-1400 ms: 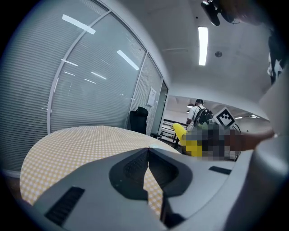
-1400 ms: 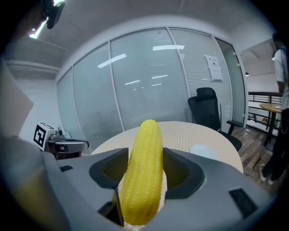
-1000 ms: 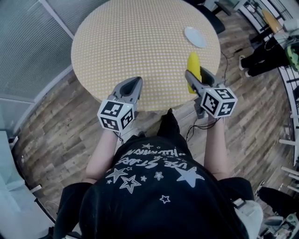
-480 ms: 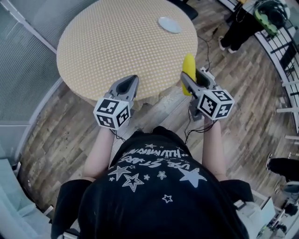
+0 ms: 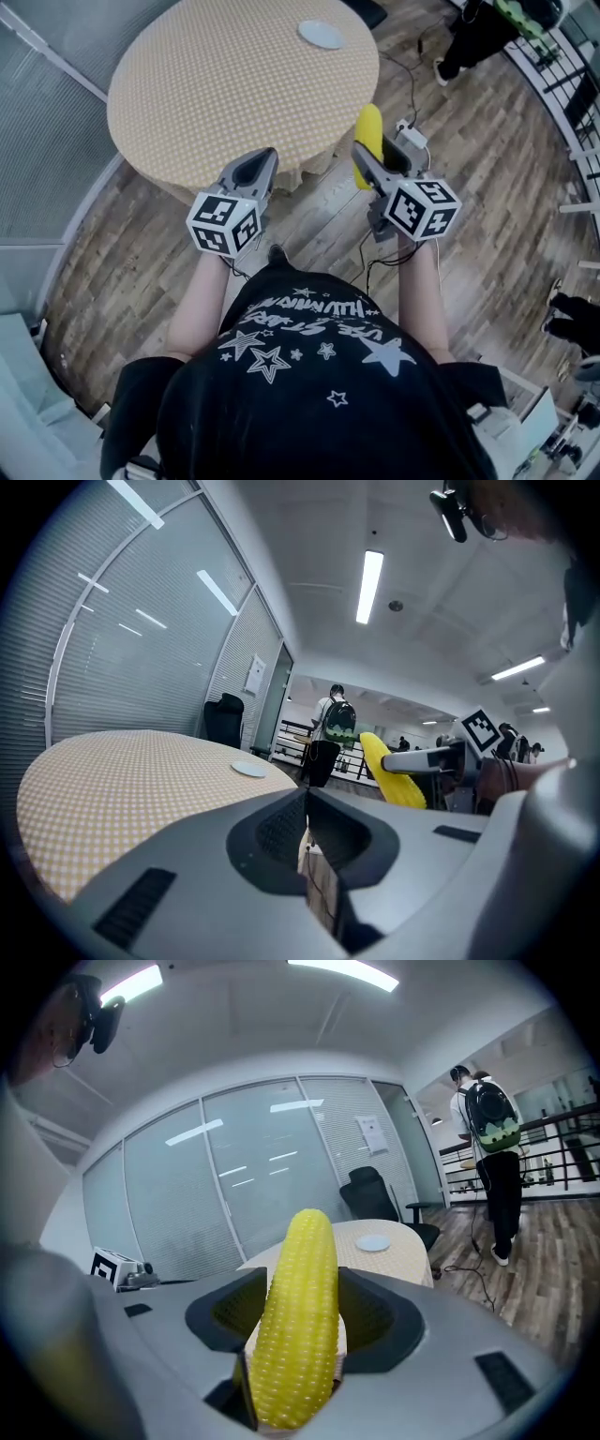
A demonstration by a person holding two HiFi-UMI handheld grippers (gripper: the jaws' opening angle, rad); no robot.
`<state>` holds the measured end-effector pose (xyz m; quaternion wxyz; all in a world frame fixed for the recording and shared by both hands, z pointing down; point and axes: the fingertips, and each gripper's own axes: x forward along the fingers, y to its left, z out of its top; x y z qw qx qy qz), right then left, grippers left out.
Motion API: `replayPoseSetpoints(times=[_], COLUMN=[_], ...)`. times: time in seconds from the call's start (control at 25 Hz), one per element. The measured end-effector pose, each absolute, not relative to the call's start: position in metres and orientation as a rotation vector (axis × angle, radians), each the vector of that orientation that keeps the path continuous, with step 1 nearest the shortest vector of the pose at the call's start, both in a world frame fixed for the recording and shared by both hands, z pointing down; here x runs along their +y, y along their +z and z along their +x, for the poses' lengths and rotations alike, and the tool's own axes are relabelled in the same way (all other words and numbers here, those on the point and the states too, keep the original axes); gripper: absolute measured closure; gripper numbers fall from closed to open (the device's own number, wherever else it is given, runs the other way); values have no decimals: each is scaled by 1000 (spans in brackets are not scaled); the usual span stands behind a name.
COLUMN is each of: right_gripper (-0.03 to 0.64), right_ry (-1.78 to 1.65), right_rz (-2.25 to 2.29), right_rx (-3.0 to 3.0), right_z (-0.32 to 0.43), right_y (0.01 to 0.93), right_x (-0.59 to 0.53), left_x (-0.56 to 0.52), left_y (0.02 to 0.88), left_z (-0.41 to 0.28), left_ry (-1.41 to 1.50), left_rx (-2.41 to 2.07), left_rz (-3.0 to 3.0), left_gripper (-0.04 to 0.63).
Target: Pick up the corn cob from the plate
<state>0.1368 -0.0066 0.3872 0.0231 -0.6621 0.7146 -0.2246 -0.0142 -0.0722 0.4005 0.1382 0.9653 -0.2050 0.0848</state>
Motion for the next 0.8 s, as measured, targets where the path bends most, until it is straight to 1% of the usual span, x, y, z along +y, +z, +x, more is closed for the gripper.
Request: replayPoseSetpoints(times=[0.36, 0.8], right_gripper=[377, 377], right_ry=[-651, -600], right_rz=[-1969, -1879], right_rx=[2301, 2407], right_z=[123, 97], right_y=[378, 369], right_x=[51, 108], left_x=[-3, 63], left_y=[379, 374], left_z=[-8, -27], left_ry=[222, 193], left_rx=[-628, -717], left_rz=[2827, 2819], left_gripper=[588, 588])
